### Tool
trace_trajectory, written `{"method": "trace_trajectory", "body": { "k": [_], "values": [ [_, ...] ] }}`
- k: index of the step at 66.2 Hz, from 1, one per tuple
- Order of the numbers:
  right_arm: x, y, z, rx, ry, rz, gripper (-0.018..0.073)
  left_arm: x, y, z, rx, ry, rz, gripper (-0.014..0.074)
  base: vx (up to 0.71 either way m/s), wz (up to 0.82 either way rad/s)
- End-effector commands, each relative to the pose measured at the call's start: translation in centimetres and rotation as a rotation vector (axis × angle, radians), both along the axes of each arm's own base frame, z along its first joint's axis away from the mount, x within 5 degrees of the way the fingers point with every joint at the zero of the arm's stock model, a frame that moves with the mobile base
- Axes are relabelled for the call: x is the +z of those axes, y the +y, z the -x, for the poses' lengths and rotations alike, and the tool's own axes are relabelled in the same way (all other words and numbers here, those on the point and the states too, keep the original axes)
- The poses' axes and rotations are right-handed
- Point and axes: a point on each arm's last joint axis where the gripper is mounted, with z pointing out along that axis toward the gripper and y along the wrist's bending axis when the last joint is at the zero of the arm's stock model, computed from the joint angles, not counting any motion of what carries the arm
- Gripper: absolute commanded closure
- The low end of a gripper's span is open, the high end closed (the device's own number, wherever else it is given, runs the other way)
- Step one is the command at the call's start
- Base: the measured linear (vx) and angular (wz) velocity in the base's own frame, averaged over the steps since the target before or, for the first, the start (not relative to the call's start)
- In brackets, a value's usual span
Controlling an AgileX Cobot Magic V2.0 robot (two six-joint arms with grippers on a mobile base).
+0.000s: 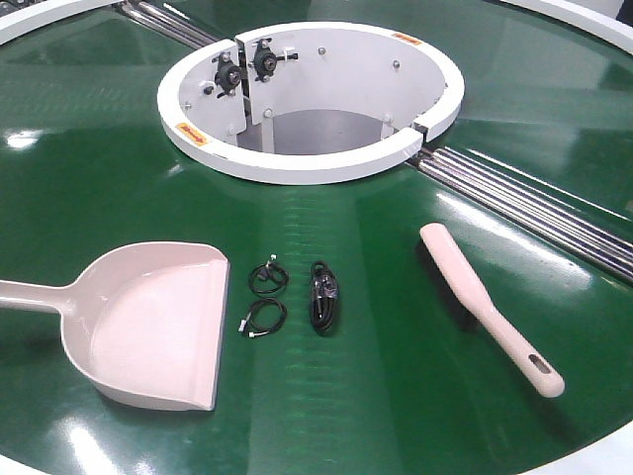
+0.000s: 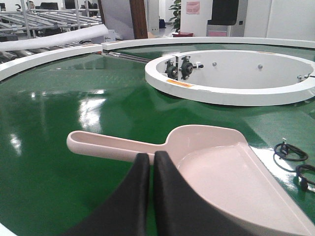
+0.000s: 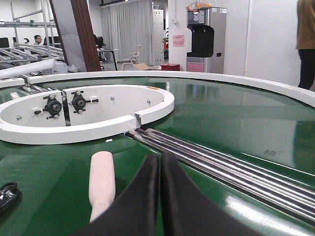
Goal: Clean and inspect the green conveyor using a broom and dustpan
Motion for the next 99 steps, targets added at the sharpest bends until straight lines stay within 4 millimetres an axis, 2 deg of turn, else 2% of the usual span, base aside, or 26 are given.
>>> {"method": "trace_trajectory", "body": {
  "k": [1,91,99],
  "values": [
    [0.6,-0.01,0.13,-0.005,-0.079,0.025,0.0568,0.42,0.01,0.04,0.002,-0.079,0.01,0.0602,0.0,0.0],
    [0.59,-0.01,0.13,-0.005,-0.079,0.025,0.0568,0.43,0.01,0.04,0.002,-0.08,0.01,0.0603,0.0,0.0],
    [0.59,-0.01,0.13,-0.005,-0.079,0.025,0.0568,1.03,0.03,0.07,0.003,-0.143,0.01,0.0603,0.0,0.0]
  ]
}}
